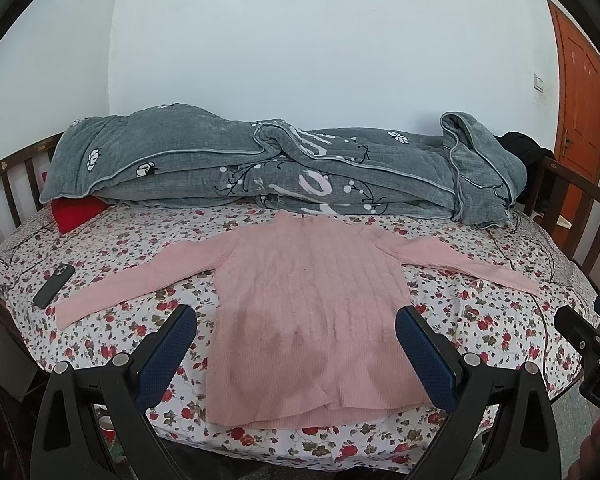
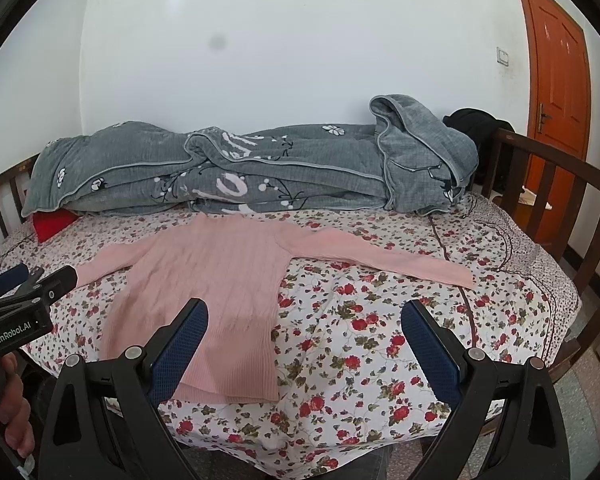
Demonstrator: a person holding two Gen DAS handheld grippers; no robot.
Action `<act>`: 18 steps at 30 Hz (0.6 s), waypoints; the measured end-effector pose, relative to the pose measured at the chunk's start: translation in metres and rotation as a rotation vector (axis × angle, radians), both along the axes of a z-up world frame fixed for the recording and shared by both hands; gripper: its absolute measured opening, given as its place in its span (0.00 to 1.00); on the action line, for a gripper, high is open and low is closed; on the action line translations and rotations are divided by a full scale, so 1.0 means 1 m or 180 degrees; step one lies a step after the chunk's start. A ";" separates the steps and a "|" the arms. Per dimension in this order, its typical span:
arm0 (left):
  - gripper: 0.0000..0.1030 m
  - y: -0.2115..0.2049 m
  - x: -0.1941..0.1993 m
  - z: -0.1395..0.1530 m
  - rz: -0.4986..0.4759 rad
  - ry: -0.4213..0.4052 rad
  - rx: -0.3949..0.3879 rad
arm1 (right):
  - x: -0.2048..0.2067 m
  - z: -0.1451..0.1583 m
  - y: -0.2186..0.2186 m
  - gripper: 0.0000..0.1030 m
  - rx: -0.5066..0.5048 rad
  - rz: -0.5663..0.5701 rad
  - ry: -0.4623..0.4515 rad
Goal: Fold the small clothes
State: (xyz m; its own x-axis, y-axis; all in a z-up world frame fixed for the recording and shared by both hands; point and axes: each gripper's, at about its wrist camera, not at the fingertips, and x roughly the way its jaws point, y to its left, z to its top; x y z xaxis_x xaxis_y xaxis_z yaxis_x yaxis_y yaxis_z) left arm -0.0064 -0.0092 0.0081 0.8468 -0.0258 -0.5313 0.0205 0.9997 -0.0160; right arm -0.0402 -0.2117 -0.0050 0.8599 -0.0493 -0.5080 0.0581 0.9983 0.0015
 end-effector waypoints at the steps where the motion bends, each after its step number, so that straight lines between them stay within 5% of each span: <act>1: 0.98 0.001 -0.001 0.000 -0.0007 -0.0007 0.0002 | 0.000 0.000 0.000 0.93 0.0005 -0.0001 0.0000; 13: 0.98 0.016 0.006 -0.014 0.0001 -0.0066 -0.0012 | 0.005 -0.006 0.002 0.93 0.0071 0.0090 0.0002; 18: 0.98 0.038 0.025 -0.048 0.0043 0.0082 -0.0029 | 0.019 -0.024 0.005 0.93 0.0151 0.0149 0.0079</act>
